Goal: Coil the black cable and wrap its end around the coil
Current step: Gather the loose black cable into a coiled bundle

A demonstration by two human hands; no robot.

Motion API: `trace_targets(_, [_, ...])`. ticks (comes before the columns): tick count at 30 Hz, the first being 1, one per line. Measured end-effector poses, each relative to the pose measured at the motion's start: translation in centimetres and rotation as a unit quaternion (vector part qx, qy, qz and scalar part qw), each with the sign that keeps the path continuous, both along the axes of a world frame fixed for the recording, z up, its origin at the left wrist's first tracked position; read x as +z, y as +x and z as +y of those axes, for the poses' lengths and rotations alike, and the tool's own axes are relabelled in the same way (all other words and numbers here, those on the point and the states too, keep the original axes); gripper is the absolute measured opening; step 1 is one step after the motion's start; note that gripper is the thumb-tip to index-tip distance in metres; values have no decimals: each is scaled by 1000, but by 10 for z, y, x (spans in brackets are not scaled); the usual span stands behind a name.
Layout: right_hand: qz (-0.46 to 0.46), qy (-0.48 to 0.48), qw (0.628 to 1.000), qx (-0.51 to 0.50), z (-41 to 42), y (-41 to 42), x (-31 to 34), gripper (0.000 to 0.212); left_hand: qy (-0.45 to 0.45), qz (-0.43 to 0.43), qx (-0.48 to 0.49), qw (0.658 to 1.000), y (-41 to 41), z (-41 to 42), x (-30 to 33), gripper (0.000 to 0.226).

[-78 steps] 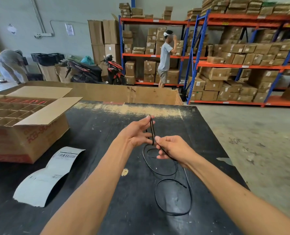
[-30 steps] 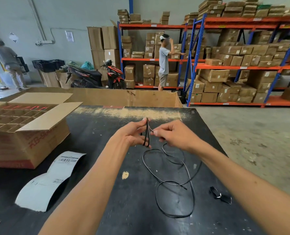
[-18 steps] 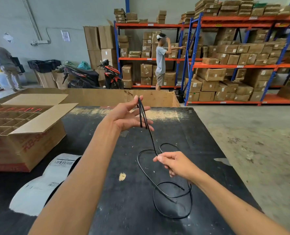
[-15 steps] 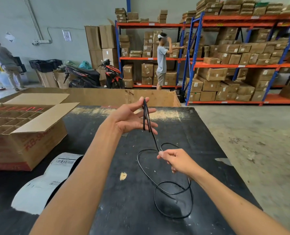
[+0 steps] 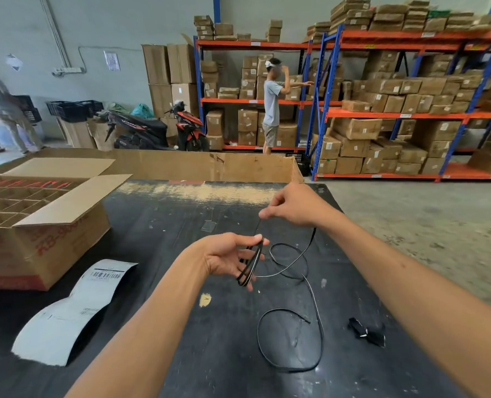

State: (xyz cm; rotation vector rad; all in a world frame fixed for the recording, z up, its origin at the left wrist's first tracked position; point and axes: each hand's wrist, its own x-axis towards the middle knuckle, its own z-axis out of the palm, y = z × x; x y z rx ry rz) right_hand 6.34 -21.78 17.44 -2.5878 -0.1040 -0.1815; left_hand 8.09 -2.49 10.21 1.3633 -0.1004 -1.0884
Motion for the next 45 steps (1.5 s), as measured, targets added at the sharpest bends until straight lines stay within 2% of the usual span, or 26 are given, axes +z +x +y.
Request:
trace_targets(5, [-13,1,1000,14,21,-20,-5,30,-56,17,98,993,15,3,0,21])
trace_targets(11, [-11,83,996,-6,24,-44,-36,33,-135,34,117,983,24,10,5,30])
trace_targets(17, [-1,252,967,25,31,-65,-77,25,-207,54,187,959,27,3,32,31])
trace_targets(20, [27,351,934,54,26,-75,-106,26,-229,40,164,959,23,6,49,27])
trace_targets(22, [54,374,924,65,18,-78,-123,27,-242,29,148,959,17,8,59,19])
trace_targets(28, [91,301,948,38,-5,-67,-145,36,-227,4,29,973,-1,6,68,19])
trace_targets(31, [52,165,985,-15,-22,-48,-128,53,-192,10,-51,980,-9,5,59,19])
trace_targets(33, [13,81,997,-14,-35,-33,-106,55,-150,14,-76,986,-12,4,50,21])
trace_targets(37, [-16,-100,992,79,-46,-7,-48,22,-59,13,-82,995,-12,1,27,23])
trace_targets(39, [-43,-159,980,115,-43,0,-22,21,-26,19,-77,996,-10,-2,16,23])
trace_targets(42, [-83,-200,968,131,-34,2,2,21,-7,21,-50,998,-6,-8,4,23])
trace_targets(45, [-113,-191,967,123,-20,-5,9,22,1,18,0,1000,3,-12,-2,22])
